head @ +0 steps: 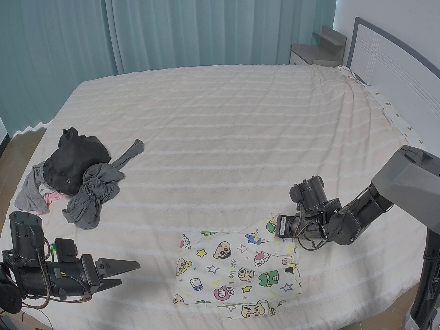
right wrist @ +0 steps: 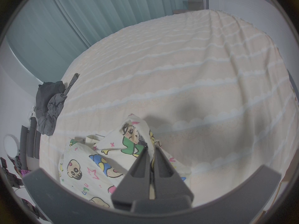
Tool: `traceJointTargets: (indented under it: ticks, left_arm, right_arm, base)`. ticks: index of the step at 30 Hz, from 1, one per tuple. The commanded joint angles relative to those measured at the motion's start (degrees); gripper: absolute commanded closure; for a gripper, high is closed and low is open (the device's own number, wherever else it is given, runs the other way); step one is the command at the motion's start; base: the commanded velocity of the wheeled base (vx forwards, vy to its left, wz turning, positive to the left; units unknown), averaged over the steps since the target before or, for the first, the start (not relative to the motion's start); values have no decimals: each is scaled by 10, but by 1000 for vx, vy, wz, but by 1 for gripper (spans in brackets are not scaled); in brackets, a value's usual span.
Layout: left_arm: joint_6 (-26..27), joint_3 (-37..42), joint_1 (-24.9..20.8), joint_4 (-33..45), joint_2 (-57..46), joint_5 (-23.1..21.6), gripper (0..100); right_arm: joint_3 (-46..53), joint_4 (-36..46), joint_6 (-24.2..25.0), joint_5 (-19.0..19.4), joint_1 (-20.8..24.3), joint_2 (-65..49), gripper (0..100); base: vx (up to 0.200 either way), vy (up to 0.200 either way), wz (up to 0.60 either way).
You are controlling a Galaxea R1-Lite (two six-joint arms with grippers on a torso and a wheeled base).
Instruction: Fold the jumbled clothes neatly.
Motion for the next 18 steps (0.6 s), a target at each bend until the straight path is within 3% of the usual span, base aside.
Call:
traceJointTargets:
  ticks: [1, 2, 12, 18]
  left_arm:
    - [0, 0, -1, 0, 2, 0, 0]
    - [0, 0, -1, 0, 2, 0, 0]
    - [0, 0, -2, 0, 7, 0, 0]
    - [0, 0, -3, 0, 9, -5, 0]
  right_arm:
    - [2, 1, 10, 23, -8, 2, 100]
    - [3, 1, 10, 24, -8, 2, 0]
    - [22, 0, 36, 29, -38, -25, 0]
    - [108, -1, 68, 53, -16, -124, 0]
  base:
    - [0, 0, 0]
    - [0, 0, 0]
    - [0, 0, 0]
    - [0, 0, 0]
